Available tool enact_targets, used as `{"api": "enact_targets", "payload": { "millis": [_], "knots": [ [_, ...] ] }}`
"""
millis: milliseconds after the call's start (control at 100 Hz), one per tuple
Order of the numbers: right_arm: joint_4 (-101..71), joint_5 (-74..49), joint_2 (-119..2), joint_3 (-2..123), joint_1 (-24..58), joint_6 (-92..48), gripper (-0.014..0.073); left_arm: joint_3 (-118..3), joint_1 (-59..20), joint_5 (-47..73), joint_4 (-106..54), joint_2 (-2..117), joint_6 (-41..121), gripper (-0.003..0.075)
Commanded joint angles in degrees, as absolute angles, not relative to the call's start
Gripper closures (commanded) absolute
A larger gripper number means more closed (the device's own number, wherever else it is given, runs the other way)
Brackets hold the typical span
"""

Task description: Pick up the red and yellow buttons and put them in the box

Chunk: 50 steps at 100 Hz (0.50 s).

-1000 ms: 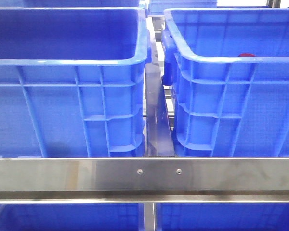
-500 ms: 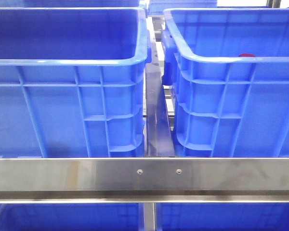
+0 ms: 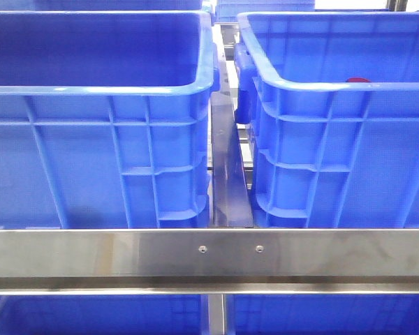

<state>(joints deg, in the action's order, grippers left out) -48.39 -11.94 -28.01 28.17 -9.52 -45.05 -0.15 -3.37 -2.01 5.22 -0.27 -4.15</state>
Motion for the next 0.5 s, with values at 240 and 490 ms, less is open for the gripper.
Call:
{"api": "enact_targets", "payload": {
  "millis": [240,490],
  "knots": [
    [-14.4,-4.8,-27.3,29.7,-3.0,-13.0,0.0662,2.5,-3.2,-6.6,4.7,-2.0,-4.1,0.0739],
    [-5.0,7.9,-24.0,23.0,2.5,-2.3,0.0662,2.5,-3.2,-6.6,4.7,-2.0,-4.1,0.0739]
  ]
}}
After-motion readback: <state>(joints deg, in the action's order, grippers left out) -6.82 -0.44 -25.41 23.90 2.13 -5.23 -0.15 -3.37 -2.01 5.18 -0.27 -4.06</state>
